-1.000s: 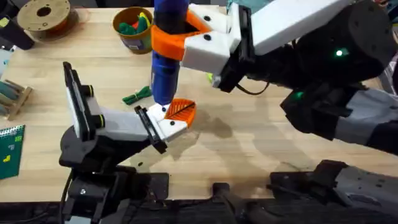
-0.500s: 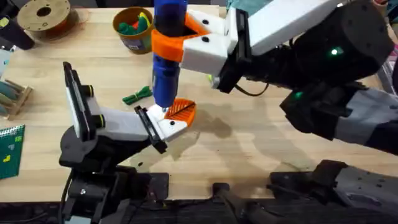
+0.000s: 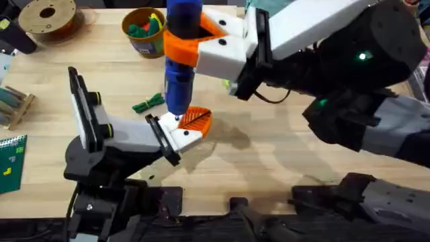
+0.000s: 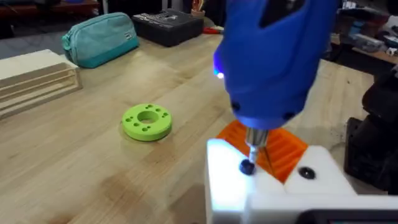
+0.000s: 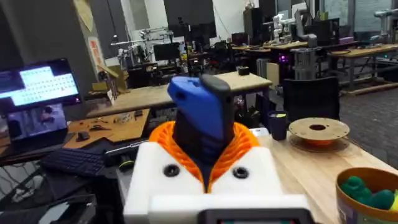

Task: Pick up the gripper from the table and insert it into the empty holder that is missing its gripper. Then pick up a screw, insert it into the mounting hole, and use the screwdriver to tighten it. Finally, clean up the table by picking up the vegetable and placing it into the bucket.

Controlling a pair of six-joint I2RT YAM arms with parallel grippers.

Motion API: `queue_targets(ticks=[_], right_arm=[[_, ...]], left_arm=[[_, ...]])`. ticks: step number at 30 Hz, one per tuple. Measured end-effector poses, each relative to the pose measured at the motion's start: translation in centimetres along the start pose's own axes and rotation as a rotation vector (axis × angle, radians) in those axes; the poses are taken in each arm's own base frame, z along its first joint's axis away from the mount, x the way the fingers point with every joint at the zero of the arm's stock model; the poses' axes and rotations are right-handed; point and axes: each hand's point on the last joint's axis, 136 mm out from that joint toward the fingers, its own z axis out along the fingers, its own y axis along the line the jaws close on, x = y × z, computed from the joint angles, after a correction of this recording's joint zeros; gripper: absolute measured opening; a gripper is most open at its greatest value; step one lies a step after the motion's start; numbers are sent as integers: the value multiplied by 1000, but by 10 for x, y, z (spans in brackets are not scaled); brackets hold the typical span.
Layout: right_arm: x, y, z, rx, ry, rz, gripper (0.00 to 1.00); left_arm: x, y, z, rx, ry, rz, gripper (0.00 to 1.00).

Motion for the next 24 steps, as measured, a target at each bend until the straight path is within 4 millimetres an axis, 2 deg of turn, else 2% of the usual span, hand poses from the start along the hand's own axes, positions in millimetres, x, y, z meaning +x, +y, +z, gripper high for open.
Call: queue_targets(ticks=[24], right_arm=[[6, -4, 1, 14, 11, 7, 32]], left_arm=[[1, 0, 0, 0, 2, -3, 4]])
